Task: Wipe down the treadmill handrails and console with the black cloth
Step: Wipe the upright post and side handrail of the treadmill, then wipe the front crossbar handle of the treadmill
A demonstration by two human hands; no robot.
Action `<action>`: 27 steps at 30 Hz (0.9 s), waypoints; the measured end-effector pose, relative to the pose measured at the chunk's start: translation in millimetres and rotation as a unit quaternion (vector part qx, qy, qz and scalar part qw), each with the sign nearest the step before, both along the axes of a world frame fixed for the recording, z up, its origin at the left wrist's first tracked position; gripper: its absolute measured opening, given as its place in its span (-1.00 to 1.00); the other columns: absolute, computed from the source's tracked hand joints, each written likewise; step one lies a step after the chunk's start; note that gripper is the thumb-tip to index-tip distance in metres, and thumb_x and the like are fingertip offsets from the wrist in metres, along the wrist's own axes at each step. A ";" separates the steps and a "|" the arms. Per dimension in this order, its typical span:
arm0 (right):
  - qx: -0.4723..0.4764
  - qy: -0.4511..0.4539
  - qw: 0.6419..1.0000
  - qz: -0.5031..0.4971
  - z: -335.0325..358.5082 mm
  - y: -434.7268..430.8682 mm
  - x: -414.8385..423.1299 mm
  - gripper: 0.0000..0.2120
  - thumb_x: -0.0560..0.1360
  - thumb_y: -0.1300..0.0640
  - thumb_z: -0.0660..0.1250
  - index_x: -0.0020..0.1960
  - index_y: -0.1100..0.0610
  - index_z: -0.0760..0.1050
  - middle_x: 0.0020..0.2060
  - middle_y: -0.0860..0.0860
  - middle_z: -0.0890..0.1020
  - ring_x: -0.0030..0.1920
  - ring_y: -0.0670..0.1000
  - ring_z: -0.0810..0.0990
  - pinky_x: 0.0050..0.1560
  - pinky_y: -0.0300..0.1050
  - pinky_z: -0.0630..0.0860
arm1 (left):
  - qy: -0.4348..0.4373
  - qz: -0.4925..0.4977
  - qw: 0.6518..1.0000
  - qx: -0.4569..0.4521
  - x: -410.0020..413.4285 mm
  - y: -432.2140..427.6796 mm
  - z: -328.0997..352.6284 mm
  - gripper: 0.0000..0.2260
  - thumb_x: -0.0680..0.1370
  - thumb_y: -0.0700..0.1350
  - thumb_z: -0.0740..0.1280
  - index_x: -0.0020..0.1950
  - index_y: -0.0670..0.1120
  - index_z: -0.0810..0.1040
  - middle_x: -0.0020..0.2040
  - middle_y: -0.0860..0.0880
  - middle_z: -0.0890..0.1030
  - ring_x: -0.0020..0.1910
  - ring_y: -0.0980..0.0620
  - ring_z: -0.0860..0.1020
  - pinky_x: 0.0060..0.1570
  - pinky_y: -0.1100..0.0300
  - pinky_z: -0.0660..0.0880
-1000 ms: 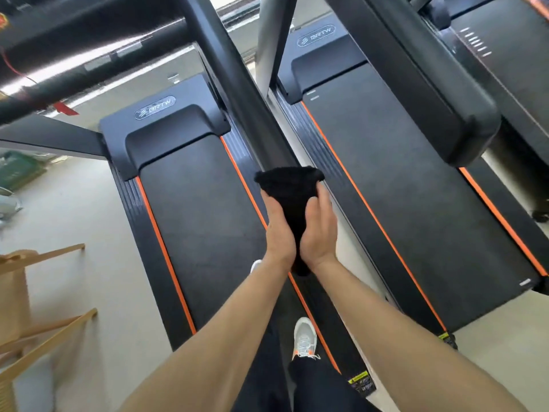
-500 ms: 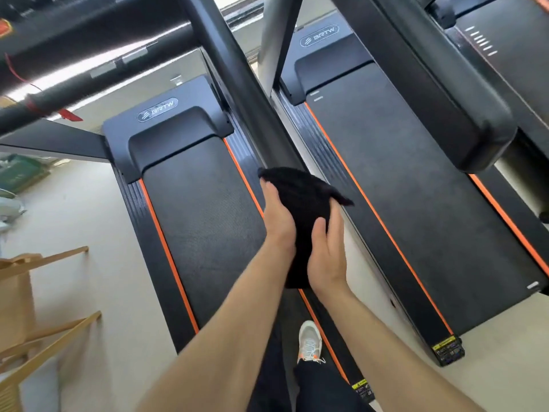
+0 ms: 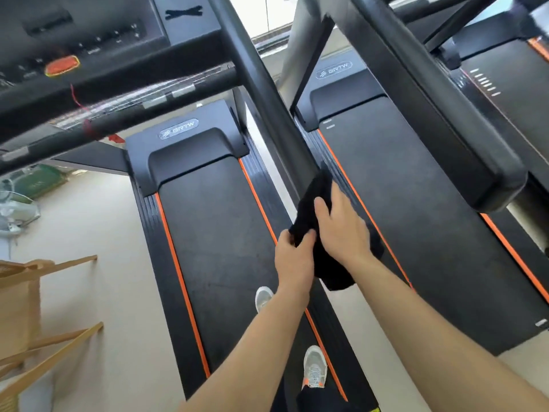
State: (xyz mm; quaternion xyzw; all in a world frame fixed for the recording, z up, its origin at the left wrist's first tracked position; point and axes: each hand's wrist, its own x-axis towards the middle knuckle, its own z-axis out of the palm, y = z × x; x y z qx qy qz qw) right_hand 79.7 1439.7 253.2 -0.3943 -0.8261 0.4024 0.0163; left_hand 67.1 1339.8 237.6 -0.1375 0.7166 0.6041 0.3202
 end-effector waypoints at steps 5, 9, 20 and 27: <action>0.180 0.046 0.982 -0.032 -4.1 -39.1 -9.5 -0.67 0.53 0.12 0.37 0.28 0.12 0.54 0.31 0.05 0.58 0.32 0.20 0.50 0.27 0.22 0.44 | 0.063 -0.055 0.996 -0.035 -61.7 -34.1 21.4 -0.90 0.45 -0.20 0.44 -0.11 -0.03 0.57 -0.18 0.04 0.66 -0.17 0.11 0.60 -0.18 0.30 0.47; 0.172 0.064 0.980 -0.080 17.2 -41.5 -72.9 -0.88 0.56 0.09 0.36 0.07 0.04 0.62 0.07 -0.02 0.67 0.16 0.16 0.51 0.16 0.16 0.40 | 0.103 -0.071 0.990 -0.066 -131.2 -59.3 37.8 -0.85 0.32 -0.10 0.45 -0.21 -0.10 0.53 -0.25 -0.08 0.64 -0.26 0.05 0.55 -0.16 0.06 0.51; 0.010 0.217 0.966 -0.139 92.5 -24.3 -267.7 -0.87 0.64 0.07 0.23 0.13 0.09 0.48 -0.02 -0.02 0.61 0.05 0.05 0.59 0.17 0.07 0.52 | 0.178 0.004 0.983 -0.055 -308.3 -65.4 100.0 -0.70 0.43 -0.07 0.51 0.13 -0.11 0.65 -0.04 0.05 0.66 0.00 0.06 0.63 0.16 0.10 0.56; 0.070 0.167 0.978 -0.099 86.3 11.8 -388.3 -0.71 0.64 0.06 0.20 0.32 0.11 0.46 0.23 0.05 0.57 0.23 0.12 0.55 0.26 0.08 0.49 | 0.214 -0.058 0.944 -0.244 -415.1 -34.1 101.3 -0.60 0.50 -0.01 0.37 0.23 -0.19 0.41 0.50 -0.16 0.16 0.37 -0.20 0.31 0.24 0.01 0.40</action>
